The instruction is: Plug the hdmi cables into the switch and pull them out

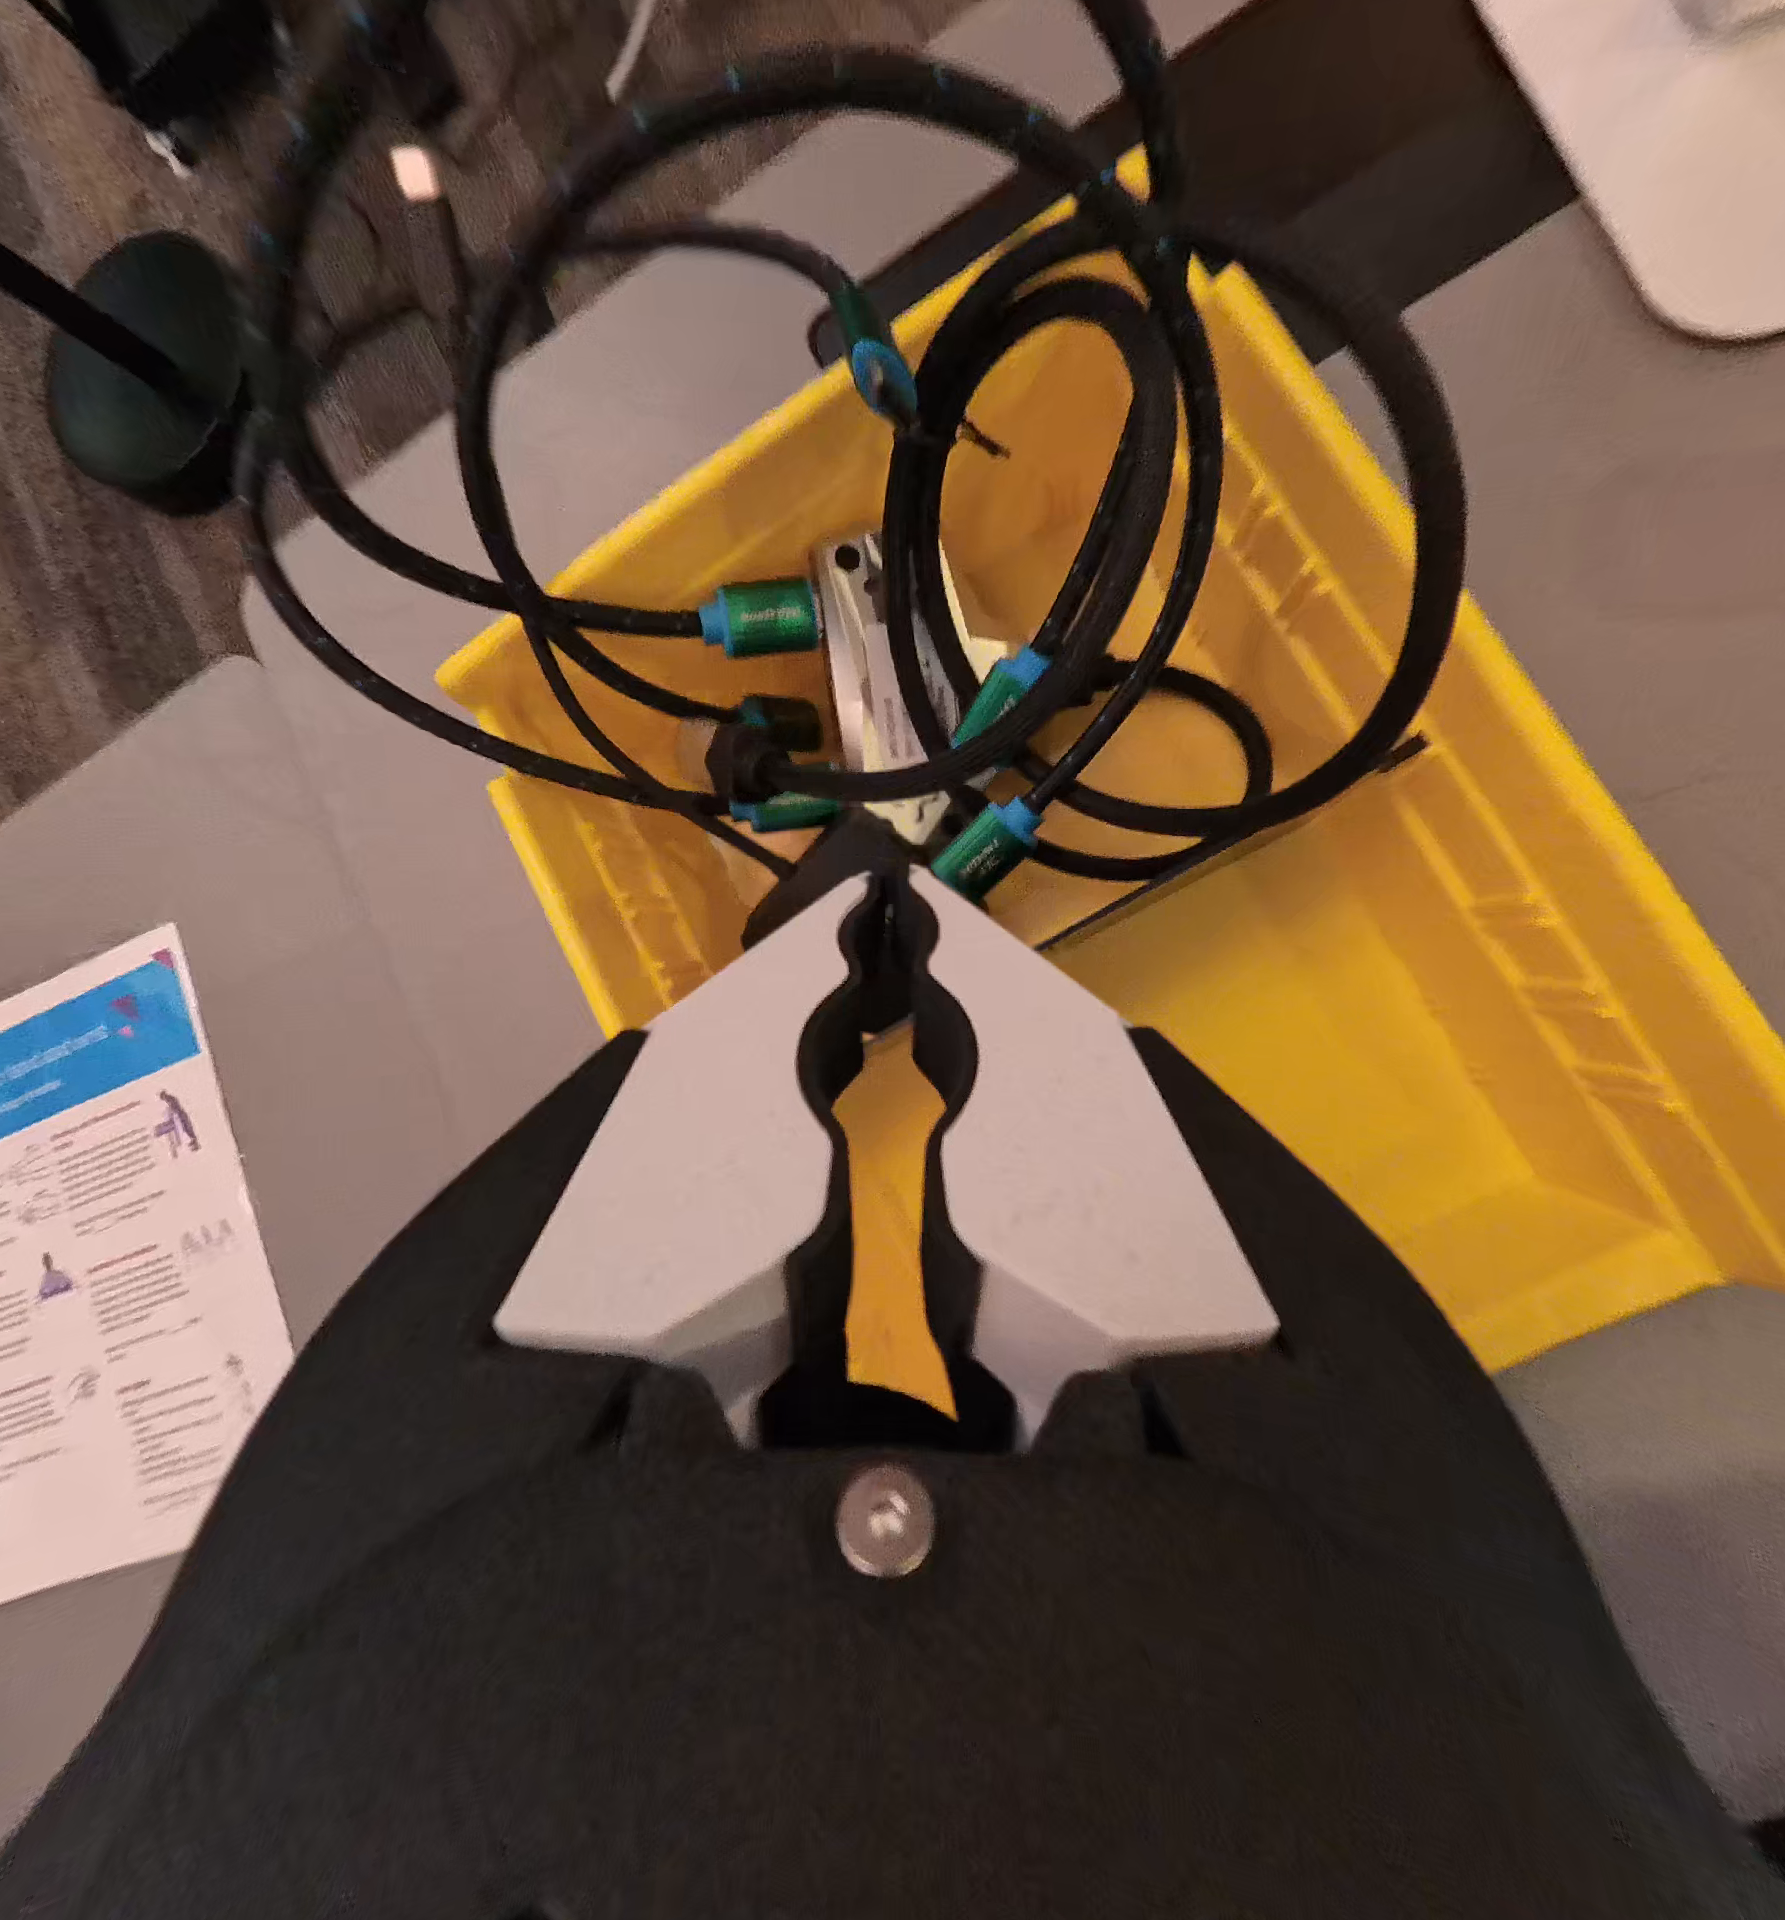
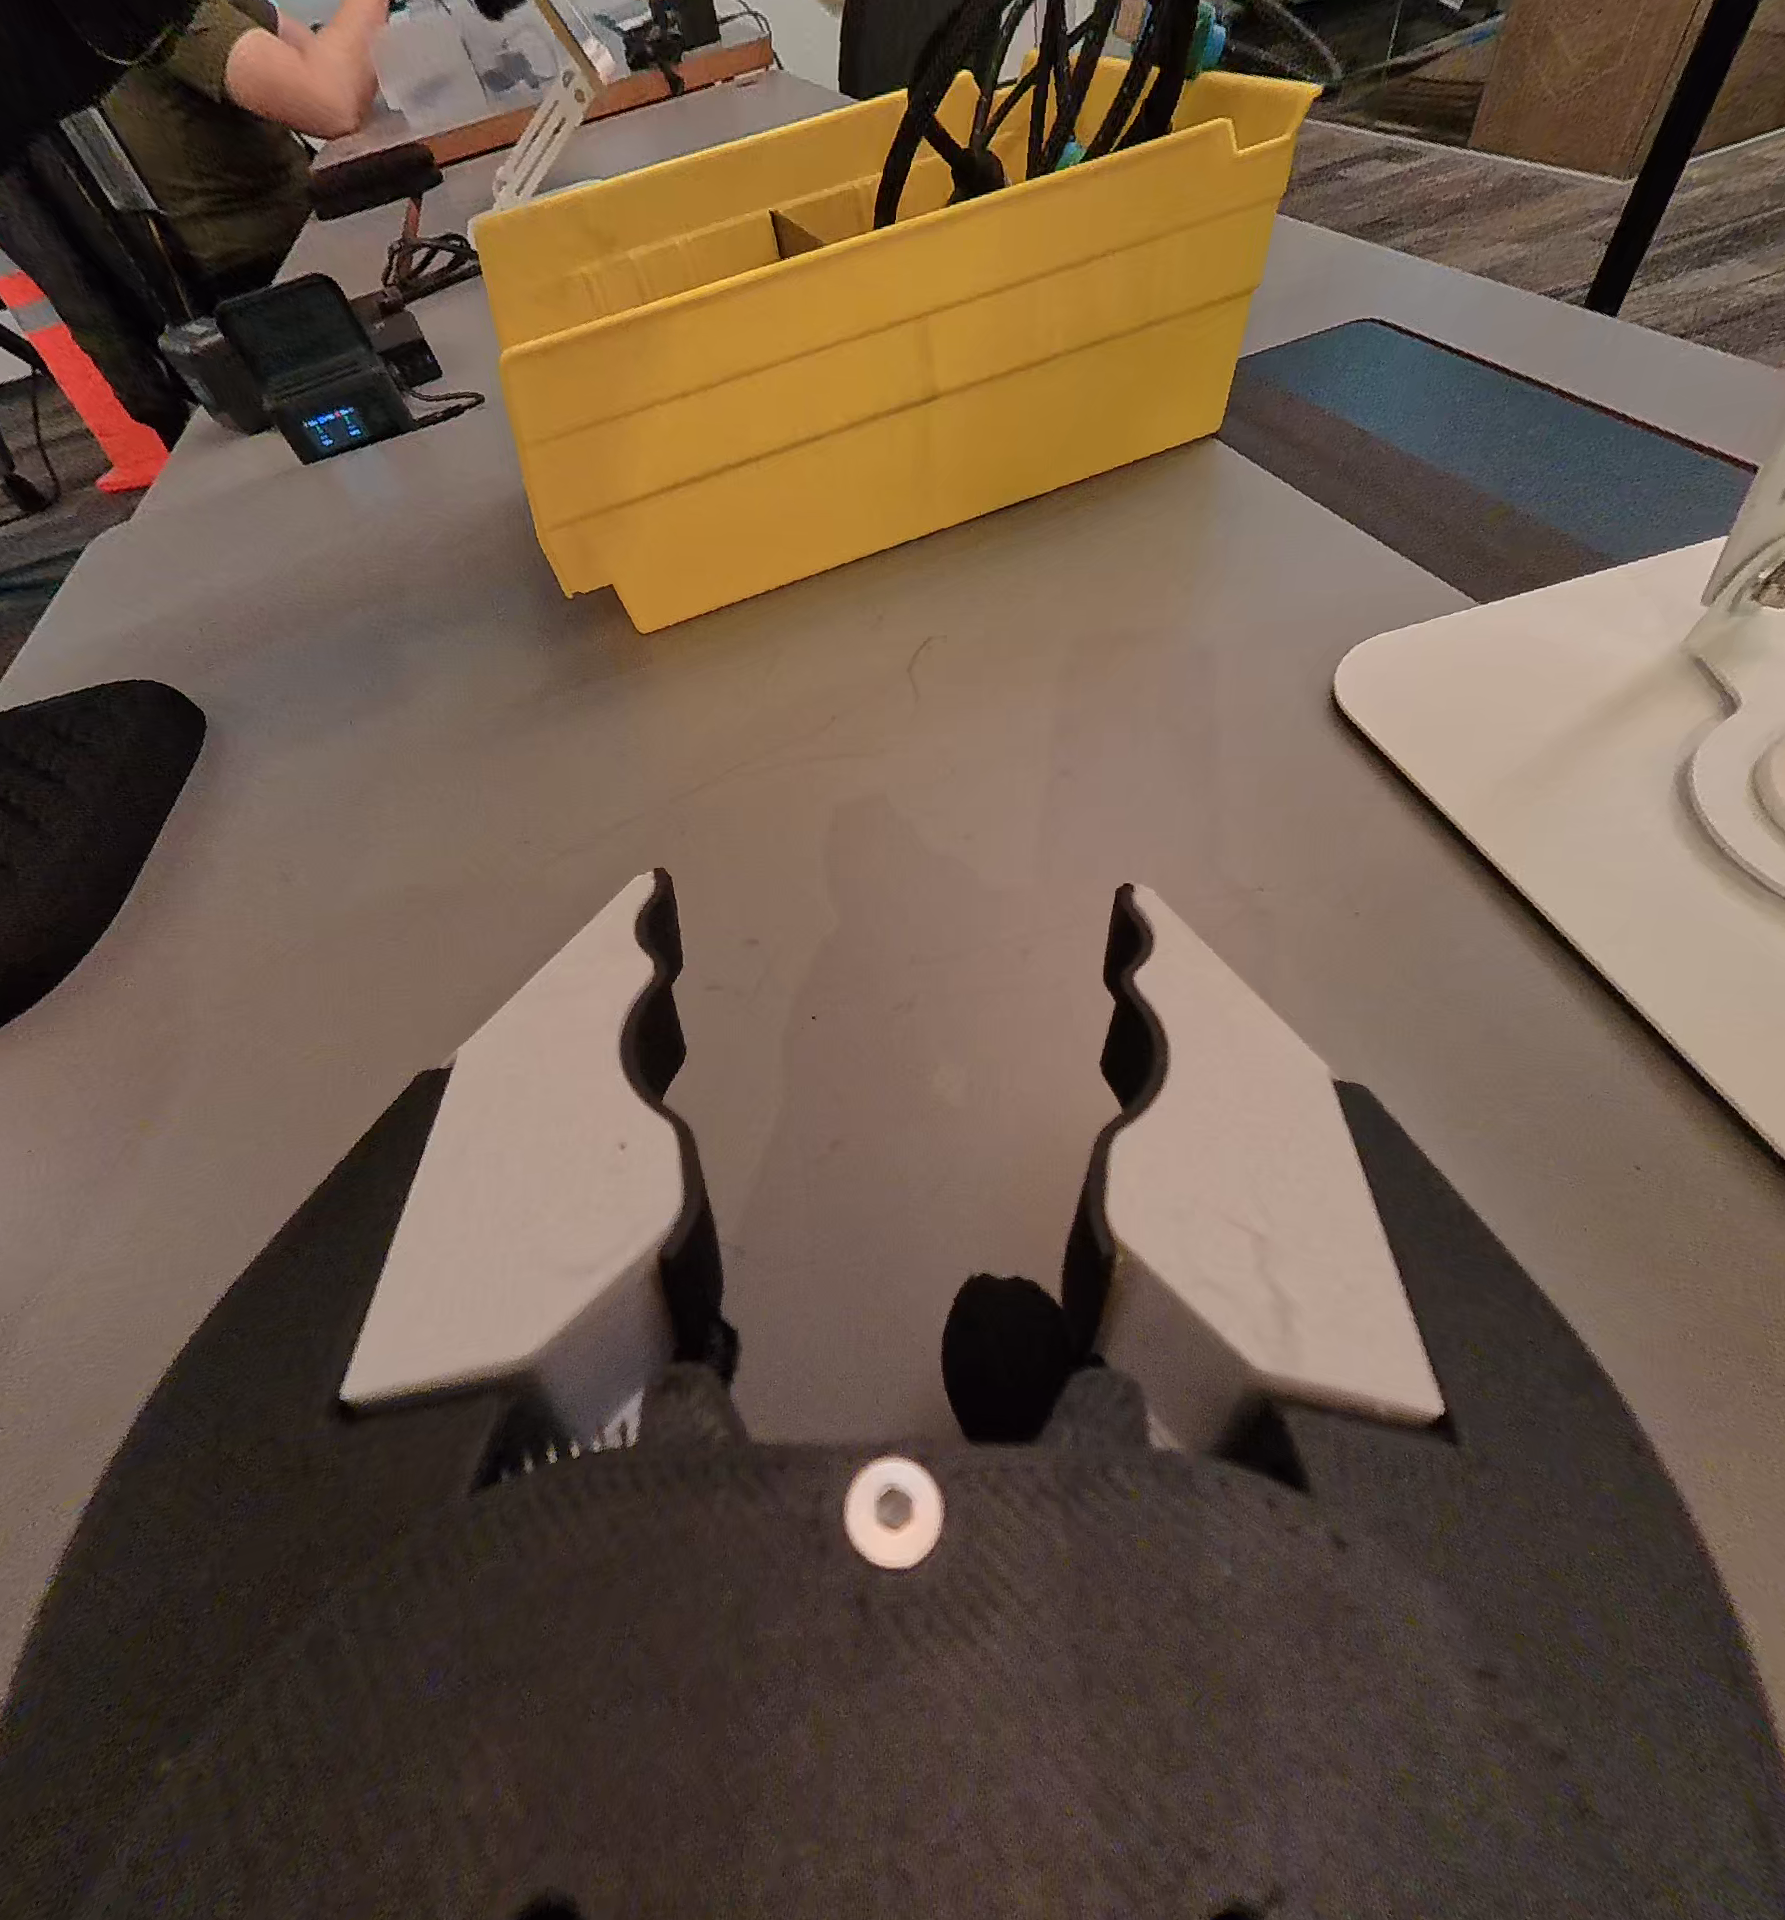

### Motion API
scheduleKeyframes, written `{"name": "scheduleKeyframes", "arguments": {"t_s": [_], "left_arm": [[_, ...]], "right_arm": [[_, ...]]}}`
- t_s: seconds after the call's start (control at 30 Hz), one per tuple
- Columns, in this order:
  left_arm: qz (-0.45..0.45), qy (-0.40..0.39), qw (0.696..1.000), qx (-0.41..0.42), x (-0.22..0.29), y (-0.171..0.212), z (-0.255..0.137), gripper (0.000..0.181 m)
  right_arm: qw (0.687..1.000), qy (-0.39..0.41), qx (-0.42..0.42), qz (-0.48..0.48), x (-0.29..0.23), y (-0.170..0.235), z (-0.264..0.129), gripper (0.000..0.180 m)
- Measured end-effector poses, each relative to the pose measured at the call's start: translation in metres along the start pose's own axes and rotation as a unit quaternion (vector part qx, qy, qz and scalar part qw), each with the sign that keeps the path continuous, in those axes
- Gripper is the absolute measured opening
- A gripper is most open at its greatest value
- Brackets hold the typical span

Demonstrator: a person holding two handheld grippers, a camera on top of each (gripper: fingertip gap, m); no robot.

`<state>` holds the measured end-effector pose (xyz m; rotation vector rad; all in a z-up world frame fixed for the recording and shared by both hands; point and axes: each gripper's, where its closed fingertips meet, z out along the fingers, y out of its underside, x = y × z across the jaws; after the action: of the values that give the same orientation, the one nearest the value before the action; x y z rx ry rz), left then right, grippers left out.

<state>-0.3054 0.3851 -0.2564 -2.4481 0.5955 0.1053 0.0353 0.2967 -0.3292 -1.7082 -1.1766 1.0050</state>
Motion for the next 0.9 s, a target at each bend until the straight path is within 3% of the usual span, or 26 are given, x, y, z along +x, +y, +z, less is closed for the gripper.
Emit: {"name": "scheduleKeyframes", "arguments": {"t_s": [0.2,0.3,0.4,0.57,0.77,0.9], "left_arm": [[0.048,-0.004,0.992,-0.118,-0.004,0.027,0.042,0.035],[0.003,0.015,0.988,-0.155,-0.009,0.033,0.058,0.048],[-0.076,0.062,0.984,-0.148,-0.007,0.027,0.069,0.05],[-0.109,0.084,0.968,-0.21,-0.004,0.053,0.086,0.084],[-0.106,0.106,0.966,-0.211,-0.003,0.051,0.091,0.08],[-0.107,0.105,0.972,-0.179,-0.008,0.044,0.085,0.048]], "right_arm": [[1.0,0.0,0.001,-0.001,0.0,0.0,0.0,0.081],[1.0,-0.001,0.001,0.001,0.0,0.0,-0.001,0.081],[1.0,-0.003,0.001,0.002,0.0,0.0,-0.001,0.081],[1.0,-0.005,0.001,0.004,0.0,0.0,0.0,0.081],[1.0,-0.005,0.001,0.003,0.0,0.0,-0.001,0.081],[1.0,-0.005,0.001,0.003,0.0,0.0,0.0,0.081]]}}
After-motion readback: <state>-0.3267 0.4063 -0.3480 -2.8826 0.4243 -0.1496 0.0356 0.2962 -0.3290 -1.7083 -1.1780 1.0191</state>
